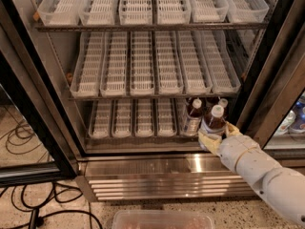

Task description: Pick blue plastic bottle from bottom shelf of fridge

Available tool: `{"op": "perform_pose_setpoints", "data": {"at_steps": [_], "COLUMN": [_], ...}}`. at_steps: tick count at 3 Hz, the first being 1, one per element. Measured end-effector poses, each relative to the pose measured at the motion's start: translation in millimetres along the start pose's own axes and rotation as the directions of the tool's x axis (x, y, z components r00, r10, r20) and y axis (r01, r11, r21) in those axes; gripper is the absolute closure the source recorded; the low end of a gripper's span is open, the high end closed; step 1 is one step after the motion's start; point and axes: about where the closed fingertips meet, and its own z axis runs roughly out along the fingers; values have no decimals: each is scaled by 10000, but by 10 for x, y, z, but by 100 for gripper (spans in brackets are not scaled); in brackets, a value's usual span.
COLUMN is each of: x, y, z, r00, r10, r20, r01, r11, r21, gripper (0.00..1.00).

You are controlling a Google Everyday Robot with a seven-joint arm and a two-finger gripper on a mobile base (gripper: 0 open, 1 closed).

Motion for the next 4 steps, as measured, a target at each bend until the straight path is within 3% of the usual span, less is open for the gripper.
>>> {"op": "perform_pose_setpoints", "data": {"at_steps": [1,2,3,4], "x": [23,139,406,572], "y": [6,137,195,276], "z": [7,-92,-510,-876], "r00": [10000,9991,9907,9812], "r10": [-2,-120,-190,-304], "r20": [-2,-409,-1348,-1908], "r01": [2,92,3,-123], "r11": [10000,9976,9905,9757], "r21": [-5,-683,-1374,-2187], "gripper": [100,100,100,100]}}
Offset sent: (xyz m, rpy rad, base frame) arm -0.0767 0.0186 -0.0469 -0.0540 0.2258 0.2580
